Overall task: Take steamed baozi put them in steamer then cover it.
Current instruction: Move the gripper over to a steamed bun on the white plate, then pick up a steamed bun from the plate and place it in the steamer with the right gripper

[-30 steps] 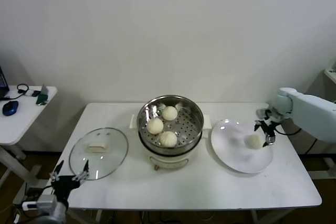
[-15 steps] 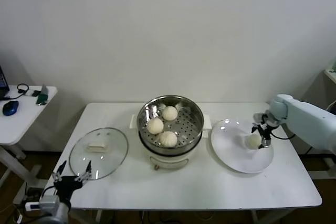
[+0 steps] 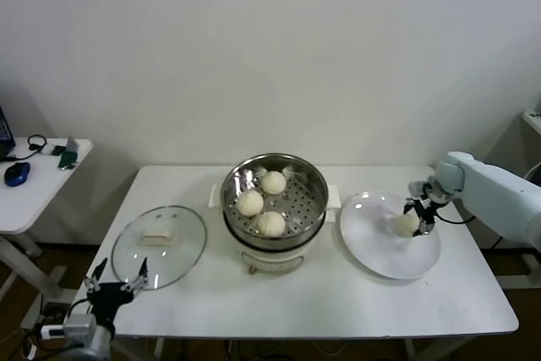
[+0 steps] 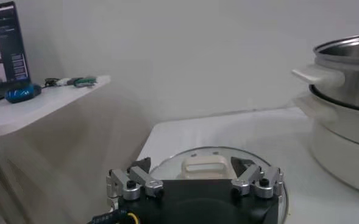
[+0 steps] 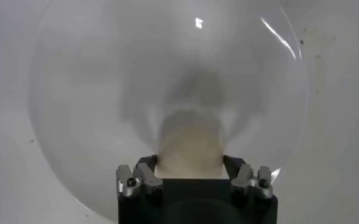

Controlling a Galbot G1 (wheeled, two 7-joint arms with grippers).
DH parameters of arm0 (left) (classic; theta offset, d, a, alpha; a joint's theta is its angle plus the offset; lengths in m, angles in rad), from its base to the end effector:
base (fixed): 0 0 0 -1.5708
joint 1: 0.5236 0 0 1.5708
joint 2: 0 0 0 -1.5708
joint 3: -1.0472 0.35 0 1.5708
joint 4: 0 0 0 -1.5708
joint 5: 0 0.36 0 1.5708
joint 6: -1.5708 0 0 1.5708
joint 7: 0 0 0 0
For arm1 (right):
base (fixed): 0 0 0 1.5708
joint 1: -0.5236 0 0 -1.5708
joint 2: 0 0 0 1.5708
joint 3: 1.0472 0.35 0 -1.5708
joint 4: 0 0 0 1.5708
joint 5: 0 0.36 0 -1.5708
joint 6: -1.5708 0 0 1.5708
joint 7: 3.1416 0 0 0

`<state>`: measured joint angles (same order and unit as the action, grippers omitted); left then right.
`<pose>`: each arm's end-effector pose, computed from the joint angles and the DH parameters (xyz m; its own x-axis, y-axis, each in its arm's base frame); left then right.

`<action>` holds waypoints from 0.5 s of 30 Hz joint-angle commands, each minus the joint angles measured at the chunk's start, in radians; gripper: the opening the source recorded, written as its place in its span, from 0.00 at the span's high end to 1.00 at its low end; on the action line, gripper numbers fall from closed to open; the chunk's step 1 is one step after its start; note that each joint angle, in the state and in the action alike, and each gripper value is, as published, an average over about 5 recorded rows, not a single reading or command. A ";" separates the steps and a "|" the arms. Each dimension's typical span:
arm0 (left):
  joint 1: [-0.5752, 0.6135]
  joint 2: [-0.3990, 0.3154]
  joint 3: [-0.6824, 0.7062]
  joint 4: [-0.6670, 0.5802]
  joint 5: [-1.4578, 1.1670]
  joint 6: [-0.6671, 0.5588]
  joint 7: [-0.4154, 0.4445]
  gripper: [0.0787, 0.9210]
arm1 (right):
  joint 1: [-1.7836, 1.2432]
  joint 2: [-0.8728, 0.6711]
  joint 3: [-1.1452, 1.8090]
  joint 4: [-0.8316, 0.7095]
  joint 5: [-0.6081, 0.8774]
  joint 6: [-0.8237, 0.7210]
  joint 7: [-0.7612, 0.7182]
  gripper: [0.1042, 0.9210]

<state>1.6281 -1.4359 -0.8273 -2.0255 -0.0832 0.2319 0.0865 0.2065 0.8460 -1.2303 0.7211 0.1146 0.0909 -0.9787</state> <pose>0.1608 0.1216 -0.3174 -0.9361 -0.1569 0.3147 -0.1092 0.9804 0.1642 0.5750 -0.2363 -0.2343 -0.1517 -0.0256 0.9881 -0.9851 -0.0778 -0.1533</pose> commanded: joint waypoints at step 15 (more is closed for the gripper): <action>-0.011 0.002 0.000 -0.026 -0.006 0.012 0.001 0.12 | 0.830 0.004 -0.611 0.533 0.410 -0.081 -0.065 0.26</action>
<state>1.6193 -1.4357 -0.8279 -2.0492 -0.0878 0.2420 0.0872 0.5648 0.8247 -1.5123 0.9584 0.2924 0.0444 -1.0225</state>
